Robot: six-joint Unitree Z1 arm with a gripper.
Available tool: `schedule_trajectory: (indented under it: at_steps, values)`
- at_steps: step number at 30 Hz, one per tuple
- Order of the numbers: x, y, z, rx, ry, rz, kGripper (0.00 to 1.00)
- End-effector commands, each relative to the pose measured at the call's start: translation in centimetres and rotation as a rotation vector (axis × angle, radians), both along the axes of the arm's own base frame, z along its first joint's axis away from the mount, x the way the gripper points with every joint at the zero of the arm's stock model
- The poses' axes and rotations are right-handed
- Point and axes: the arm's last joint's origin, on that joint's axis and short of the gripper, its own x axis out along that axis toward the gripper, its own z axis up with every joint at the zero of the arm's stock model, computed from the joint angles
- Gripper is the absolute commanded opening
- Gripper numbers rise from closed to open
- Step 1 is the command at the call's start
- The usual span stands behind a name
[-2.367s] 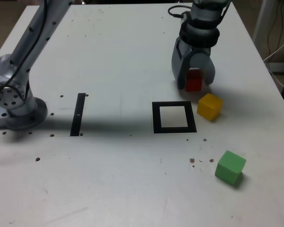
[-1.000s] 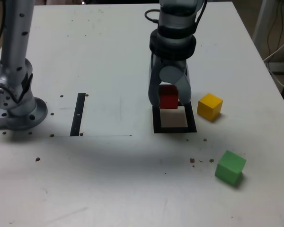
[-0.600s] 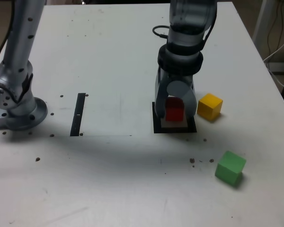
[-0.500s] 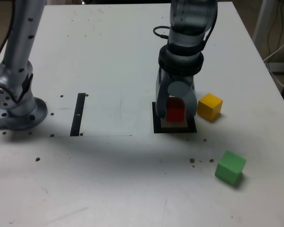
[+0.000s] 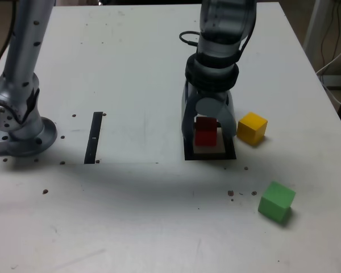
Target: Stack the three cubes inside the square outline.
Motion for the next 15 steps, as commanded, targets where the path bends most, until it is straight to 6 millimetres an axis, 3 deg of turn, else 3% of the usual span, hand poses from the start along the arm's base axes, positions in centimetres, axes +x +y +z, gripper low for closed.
schedule_trajectory:
  at_steps: [1,7,15]
  values:
    - [-0.8,0.2,1.3,0.019,-0.027,0.012,0.99]
    - [-2.1,0.6,3.7,0.081,-0.079,0.011,1.00]
    - [0.0,0.6,5.3,0.100,-0.118,-0.121,1.00]
